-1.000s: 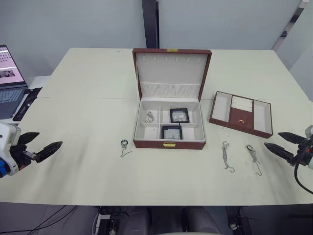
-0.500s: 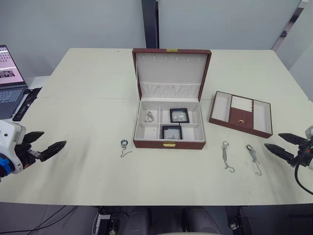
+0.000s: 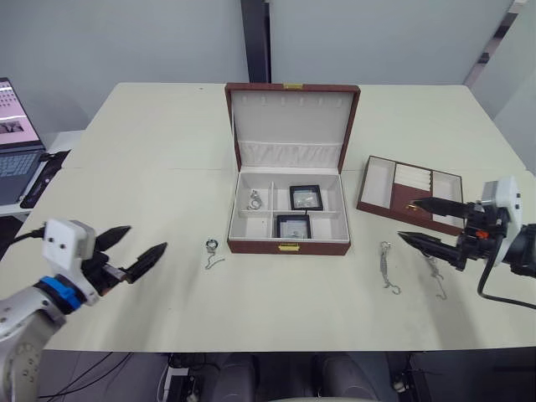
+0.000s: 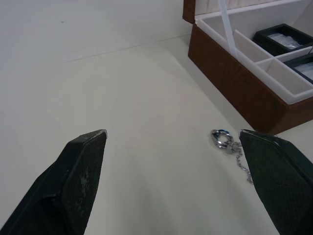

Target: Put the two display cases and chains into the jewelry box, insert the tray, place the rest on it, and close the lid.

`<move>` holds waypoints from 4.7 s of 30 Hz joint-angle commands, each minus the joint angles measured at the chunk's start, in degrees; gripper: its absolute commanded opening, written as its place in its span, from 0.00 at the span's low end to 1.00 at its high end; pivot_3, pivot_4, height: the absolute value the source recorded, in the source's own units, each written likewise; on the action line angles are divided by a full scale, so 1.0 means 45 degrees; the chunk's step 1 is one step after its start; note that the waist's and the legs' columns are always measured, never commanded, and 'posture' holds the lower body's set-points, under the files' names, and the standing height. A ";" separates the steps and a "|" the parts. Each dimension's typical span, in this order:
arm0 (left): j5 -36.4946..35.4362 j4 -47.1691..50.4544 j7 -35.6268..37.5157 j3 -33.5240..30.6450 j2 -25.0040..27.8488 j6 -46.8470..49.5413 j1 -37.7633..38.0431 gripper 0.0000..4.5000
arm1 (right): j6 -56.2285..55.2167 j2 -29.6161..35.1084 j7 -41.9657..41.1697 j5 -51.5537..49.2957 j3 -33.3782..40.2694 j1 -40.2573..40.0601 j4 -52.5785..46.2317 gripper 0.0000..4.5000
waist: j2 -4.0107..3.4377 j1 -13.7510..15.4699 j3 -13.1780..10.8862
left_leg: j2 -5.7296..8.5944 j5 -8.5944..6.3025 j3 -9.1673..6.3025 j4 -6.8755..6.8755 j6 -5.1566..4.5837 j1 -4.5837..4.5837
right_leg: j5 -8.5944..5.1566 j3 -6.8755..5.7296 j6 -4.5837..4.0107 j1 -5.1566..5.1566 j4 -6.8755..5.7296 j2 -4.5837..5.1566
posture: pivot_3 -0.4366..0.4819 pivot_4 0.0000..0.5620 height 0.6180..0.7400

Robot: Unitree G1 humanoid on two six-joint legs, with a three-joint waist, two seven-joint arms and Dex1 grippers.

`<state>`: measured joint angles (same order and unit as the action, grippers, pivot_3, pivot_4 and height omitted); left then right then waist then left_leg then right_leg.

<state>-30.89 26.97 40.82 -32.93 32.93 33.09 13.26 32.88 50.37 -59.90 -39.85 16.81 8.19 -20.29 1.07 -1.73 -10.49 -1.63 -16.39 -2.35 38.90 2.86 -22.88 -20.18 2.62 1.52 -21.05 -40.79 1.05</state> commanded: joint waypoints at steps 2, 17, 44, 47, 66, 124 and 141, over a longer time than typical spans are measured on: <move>0.0789 0.1210 -0.1559 0.1717 -0.1630 -0.1022 0.0389 1.00 | 0.0499 -0.0282 0.0274 -0.0686 -0.0947 0.1235 -0.1252 1.00 | 0.0043 0.0037 0.0005 | 0.0010 0.0000 -0.0005 0.0007 0.0000 -0.0009 | 0.0000 -0.0002 0.0001 0.0001 0.0004 0.0008 | 0.48 0.27 1.00; 0.2831 0.0475 -0.3662 0.4541 -0.3302 -0.2725 0.0457 1.00 | 0.0633 -0.0403 0.0450 -0.0571 -0.1828 0.1854 -0.1698 1.00 | 0.0049 0.0047 0.0010 | 0.0009 0.0000 -0.0024 0.0007 -0.0002 -0.0008 | 0.0000 -0.0017 0.0000 0.0007 0.0009 -0.0001 | 0.48 0.27 1.00; 0.3329 -0.0396 -0.4459 0.5645 -0.3215 -0.1433 -0.0065 0.96 | 0.0683 -0.0511 0.0813 -0.0619 -0.1848 0.1557 -0.1988 1.00 | 0.0037 0.0031 0.0017 | 0.0009 0.0000 -0.0018 0.0004 -0.0002 -0.0001 | 0.0000 -0.0022 0.0000 0.0008 0.0007 -0.0002 | 0.48 0.27 1.00; 0.3281 -0.0494 -0.4404 0.5635 -0.3224 -0.1489 0.0039 0.82 | 0.0720 -0.0485 0.0854 -0.0623 -0.1857 0.1604 -0.1967 1.00 | 0.0038 0.0032 0.0017 | 0.0011 0.0000 -0.0016 0.0004 -0.0002 -0.0001 | 0.0000 -0.0022 0.0000 0.0008 0.0008 -0.0002 | 0.48 0.27 1.00; 0.3222 -0.1367 -0.4200 0.5606 -0.3366 -0.2197 0.0019 0.01 | 0.0912 -0.0412 0.0947 -0.0635 -0.1748 0.1680 -0.1889 1.00 | 0.0033 0.0042 0.0019 | 0.0013 0.0000 -0.0020 0.0003 -0.0002 0.0004 | 0.0000 -0.0022 0.0000 0.0021 0.0014 -0.0001 | 0.48 0.27 1.00; -0.0291 -0.2176 0.0247 0.6699 0.0318 0.0547 -0.6877 0.06 | 0.1482 -0.0476 0.4385 -0.2700 0.1150 -0.1276 -0.5198 1.00 | 0.0041 0.0023 0.0011 | 0.0009 0.0002 -0.0075 -0.0006 0.0001 -0.0011 | 0.0000 -0.0039 0.0001 0.0049 0.0066 -0.0049 | 0.48 0.27 1.00; -0.1807 -0.1896 0.0724 0.5599 0.0582 0.1633 -0.6616 0.98 | 0.1089 -0.0293 0.3707 -0.2186 0.1180 -0.1510 -0.4203 1.00 | 0.0041 0.0029 0.0011 | 0.0010 0.0002 -0.0076 -0.0006 0.0001 -0.0010 | 0.0000 -0.0040 0.0001 0.0050 0.0066 -0.0046 | 0.48 0.27 1.00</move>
<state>-37.70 16.35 43.33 -6.16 34.82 40.08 -16.44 39.14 48.33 -42.52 -50.09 20.05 1.36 -38.83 1.26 -1.60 -10.44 -1.59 -16.39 -2.69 38.87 2.87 -22.92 -20.18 2.44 1.52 -20.82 -40.48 0.84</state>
